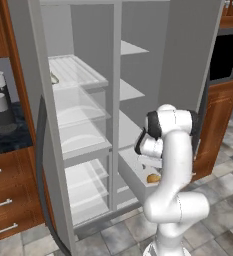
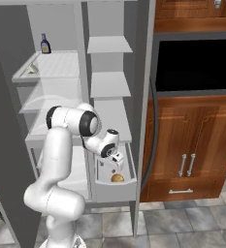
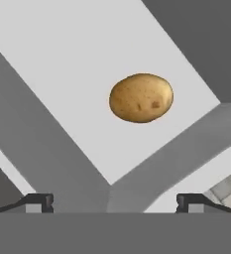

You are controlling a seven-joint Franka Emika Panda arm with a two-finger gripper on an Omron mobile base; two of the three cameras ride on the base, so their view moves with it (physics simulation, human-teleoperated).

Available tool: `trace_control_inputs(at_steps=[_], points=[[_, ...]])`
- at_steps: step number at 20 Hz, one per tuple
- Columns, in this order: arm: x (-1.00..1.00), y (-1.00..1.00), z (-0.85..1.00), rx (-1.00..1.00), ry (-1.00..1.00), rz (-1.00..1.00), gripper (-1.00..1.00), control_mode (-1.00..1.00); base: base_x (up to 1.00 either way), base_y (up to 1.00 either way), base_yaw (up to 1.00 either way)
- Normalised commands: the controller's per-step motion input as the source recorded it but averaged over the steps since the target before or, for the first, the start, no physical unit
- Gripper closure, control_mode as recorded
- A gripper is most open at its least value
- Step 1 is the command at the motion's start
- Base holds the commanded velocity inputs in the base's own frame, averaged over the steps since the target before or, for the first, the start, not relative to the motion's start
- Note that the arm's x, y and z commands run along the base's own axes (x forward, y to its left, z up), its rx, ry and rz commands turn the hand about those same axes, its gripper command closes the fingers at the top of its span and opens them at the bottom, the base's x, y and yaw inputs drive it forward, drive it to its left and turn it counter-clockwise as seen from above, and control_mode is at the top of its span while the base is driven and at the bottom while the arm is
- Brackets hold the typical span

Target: Take the potato and garlic from the fridge shelf and place them in the freezer drawer to begin freezing them.

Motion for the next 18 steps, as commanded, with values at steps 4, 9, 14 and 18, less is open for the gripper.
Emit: trace_control_inputs(at_steps=[4,9,14,18], points=[[-0.76,0.03,1.0,0.0,-0.26,0.04,-1.0,-1.0,0.0,0.0,0.0],[-0.96,0.05,0.98,0.0,-0.21,0.02,-1.0,-1.0,0.0,0.0,0.0],[-0.84,0.15,0.96,0.0,-0.03,0.01,-1.0,-1.0,0.0,0.0,0.0],[-0.6,0.19,1.0,0.0,0.0,0.0,-1.0,-1.0,0.0,0.0,0.0]])
